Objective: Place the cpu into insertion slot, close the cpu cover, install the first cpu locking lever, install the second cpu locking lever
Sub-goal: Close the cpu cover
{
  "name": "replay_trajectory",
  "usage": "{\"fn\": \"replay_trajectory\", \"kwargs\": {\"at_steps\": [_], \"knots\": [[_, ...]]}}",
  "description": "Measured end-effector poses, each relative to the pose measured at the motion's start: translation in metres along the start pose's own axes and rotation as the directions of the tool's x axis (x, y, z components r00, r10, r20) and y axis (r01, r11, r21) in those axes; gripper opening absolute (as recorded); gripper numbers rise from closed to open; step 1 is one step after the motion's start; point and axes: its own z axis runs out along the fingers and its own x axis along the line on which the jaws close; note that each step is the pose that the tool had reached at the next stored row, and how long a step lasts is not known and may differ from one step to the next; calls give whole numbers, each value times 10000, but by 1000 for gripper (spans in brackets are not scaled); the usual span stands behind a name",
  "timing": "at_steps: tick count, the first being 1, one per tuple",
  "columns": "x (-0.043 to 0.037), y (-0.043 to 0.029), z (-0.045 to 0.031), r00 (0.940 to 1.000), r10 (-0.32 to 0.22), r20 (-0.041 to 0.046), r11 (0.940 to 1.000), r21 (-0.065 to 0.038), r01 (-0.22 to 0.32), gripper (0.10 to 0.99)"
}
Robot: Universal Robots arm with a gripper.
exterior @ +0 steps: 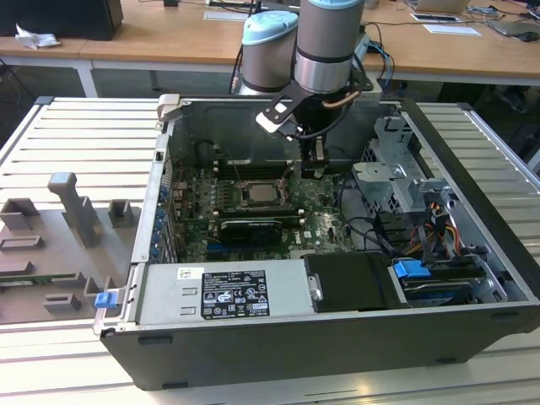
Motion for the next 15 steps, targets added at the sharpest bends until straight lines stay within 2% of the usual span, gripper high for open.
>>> {"fn": "replay_trajectory", "kwargs": {"at_steps": [15], "knots": [[0,-40,-2,10000,0,0,10000,0,0,106]]}}
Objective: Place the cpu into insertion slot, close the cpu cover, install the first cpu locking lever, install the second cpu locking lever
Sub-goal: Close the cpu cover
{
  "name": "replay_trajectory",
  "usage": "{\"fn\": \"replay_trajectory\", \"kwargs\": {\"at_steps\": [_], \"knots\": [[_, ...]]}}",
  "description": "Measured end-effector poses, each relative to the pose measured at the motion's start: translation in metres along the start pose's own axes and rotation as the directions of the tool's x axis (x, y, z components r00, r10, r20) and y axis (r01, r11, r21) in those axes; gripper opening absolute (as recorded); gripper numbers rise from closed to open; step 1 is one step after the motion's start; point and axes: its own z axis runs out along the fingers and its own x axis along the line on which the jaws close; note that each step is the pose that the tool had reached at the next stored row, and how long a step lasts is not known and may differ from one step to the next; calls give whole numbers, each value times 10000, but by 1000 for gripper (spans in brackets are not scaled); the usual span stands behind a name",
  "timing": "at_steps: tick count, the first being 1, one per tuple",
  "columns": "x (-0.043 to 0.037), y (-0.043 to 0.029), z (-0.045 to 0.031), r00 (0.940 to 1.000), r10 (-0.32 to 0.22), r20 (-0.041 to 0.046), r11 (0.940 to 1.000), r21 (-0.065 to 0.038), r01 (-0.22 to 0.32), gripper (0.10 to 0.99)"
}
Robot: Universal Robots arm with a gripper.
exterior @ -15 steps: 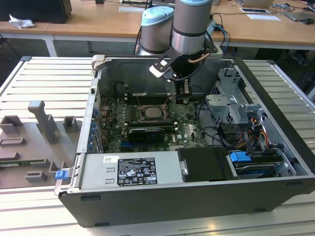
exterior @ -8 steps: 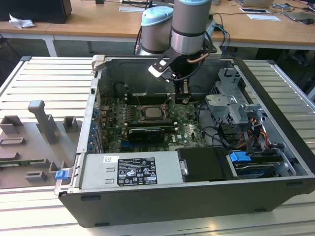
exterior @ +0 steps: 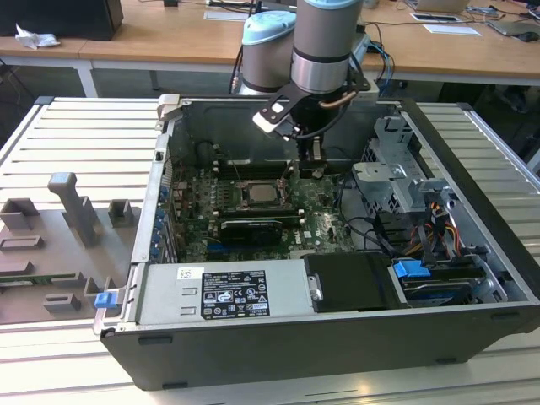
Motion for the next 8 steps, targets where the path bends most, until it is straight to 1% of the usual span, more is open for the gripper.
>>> {"fn": "replay_trajectory", "kwargs": {"at_steps": [8], "knots": [[0,-20,-1,10000,-1,1,10000,0,1,106]]}}
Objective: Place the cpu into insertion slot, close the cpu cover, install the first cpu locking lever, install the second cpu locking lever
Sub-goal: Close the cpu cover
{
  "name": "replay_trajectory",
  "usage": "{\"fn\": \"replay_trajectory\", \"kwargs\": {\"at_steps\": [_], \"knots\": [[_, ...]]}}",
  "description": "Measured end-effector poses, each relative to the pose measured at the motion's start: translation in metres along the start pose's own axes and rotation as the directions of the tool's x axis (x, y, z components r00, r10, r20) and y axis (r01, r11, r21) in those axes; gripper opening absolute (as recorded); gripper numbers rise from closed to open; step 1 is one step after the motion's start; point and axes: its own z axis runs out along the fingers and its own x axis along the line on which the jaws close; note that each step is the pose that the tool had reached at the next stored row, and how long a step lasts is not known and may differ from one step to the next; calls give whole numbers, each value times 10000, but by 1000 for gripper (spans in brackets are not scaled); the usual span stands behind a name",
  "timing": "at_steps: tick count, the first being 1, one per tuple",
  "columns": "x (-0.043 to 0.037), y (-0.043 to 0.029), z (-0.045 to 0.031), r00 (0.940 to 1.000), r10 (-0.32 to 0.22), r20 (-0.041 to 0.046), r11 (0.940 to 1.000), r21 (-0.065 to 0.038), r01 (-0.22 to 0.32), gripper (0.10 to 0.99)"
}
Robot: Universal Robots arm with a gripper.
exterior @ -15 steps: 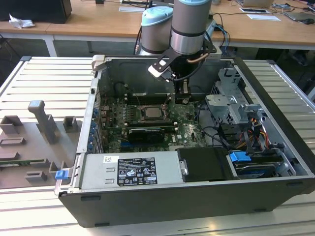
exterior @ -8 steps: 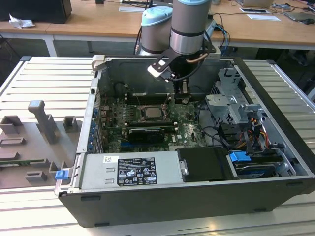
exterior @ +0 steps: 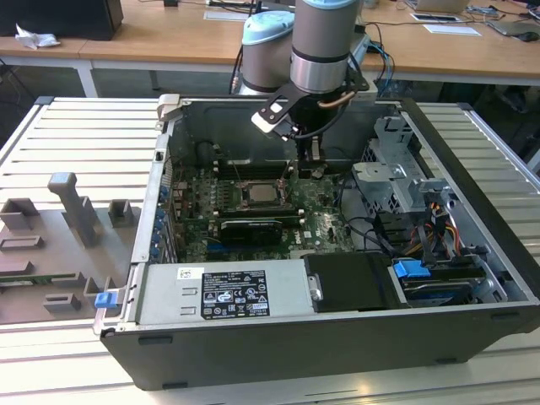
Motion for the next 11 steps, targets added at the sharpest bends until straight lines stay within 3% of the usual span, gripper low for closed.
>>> {"fn": "replay_trajectory", "kwargs": {"at_steps": [11], "knots": [[0,-32,-2,10000,0,0,10000,0,0,106]]}}
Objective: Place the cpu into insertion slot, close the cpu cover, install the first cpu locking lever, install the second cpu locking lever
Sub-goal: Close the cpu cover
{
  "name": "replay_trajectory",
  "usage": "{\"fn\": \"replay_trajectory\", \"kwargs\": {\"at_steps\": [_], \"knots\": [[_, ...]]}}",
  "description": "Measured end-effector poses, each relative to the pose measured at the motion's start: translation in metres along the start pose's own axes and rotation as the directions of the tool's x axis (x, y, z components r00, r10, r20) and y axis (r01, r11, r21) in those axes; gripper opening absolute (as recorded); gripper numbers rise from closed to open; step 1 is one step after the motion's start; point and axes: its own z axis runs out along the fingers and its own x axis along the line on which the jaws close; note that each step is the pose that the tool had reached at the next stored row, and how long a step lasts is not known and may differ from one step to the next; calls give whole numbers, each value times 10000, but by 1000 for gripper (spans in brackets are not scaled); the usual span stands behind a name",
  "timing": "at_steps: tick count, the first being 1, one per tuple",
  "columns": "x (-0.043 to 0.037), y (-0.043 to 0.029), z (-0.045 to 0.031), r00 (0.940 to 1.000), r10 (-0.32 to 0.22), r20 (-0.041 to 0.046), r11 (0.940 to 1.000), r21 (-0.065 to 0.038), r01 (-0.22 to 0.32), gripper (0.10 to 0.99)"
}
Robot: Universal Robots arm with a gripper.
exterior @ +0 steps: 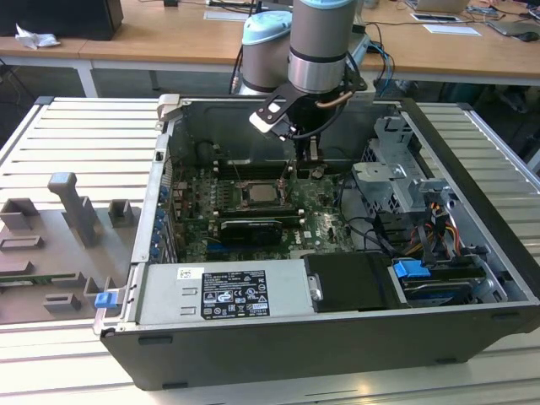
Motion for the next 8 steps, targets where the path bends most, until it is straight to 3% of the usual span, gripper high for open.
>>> {"fn": "replay_trajectory", "kwargs": {"at_steps": [8], "knots": [[0,-29,-1,10000,0,0,10000,0,0,106]]}}
